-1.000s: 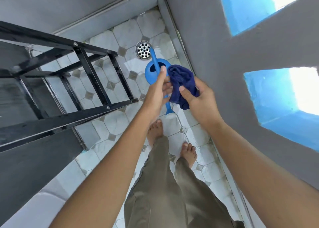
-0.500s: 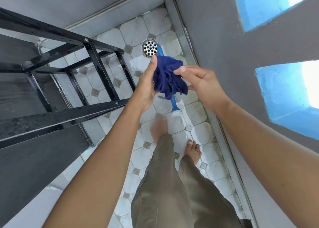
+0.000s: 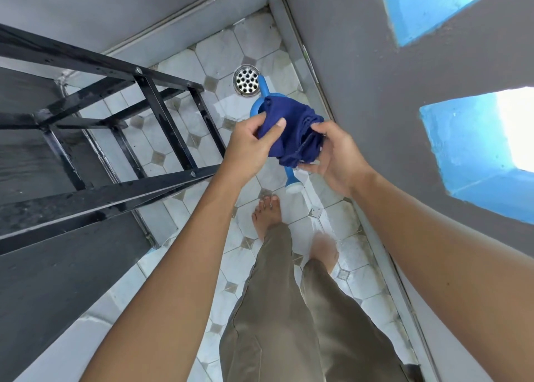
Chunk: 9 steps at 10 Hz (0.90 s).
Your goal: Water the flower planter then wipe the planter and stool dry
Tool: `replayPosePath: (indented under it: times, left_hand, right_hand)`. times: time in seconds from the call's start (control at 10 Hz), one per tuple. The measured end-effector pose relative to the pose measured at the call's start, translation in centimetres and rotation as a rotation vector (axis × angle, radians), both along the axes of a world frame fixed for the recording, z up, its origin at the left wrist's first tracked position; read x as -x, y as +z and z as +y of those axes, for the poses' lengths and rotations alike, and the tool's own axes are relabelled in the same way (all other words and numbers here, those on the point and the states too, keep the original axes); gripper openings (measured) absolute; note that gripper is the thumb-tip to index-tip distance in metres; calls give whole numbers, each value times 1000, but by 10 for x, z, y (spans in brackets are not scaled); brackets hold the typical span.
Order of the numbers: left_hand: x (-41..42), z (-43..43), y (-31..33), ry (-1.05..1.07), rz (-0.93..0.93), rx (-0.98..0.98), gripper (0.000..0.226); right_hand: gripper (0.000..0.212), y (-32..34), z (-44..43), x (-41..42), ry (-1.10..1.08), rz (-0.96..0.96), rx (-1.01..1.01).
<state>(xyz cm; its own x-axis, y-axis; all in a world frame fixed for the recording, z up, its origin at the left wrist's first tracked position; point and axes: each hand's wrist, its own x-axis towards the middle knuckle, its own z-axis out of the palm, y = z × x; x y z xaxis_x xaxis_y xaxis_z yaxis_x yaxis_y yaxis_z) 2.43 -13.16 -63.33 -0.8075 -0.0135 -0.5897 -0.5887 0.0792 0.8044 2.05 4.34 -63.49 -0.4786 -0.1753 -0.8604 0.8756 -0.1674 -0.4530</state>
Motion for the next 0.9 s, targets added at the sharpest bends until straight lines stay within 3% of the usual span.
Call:
replayPosePath:
  times: [0.1, 0.2, 0.3, 0.4, 0.6, 0.7, 0.8, 0.9]
  left_hand:
    - [-1, 3, 3, -27, 105, 115, 15]
    - [-5, -4, -8, 169, -63, 35, 16]
    - [-12, -17, -33, 374, -294, -71, 22]
    - [-21, -19, -55, 379, -381, -44, 30]
    - [8, -17, -69, 422, -332, 6, 29]
    - [23, -22, -74, 410, -283, 30, 26]
    - [32, -23, -77, 337, -278, 56, 40]
    - [27, -23, -68, 181, -361, 179, 70]
  right_hand:
    - [49, -2, -4, -6, 42, -20, 51]
    - [48, -12, -16, -10, 70, 45, -148]
    - [27, -26, -19, -5, 53, 82, -409]
    - [16, -36, -22, -2, 60, 117, -450]
    - [13, -54, -27, 27, 102, 201, -536]
    - [21, -60, -29, 48, 159, 279, -553]
    - [45, -71, -26, 61, 185, 270, -627]
    - [55, -66, -19, 53, 260, 194, -732]
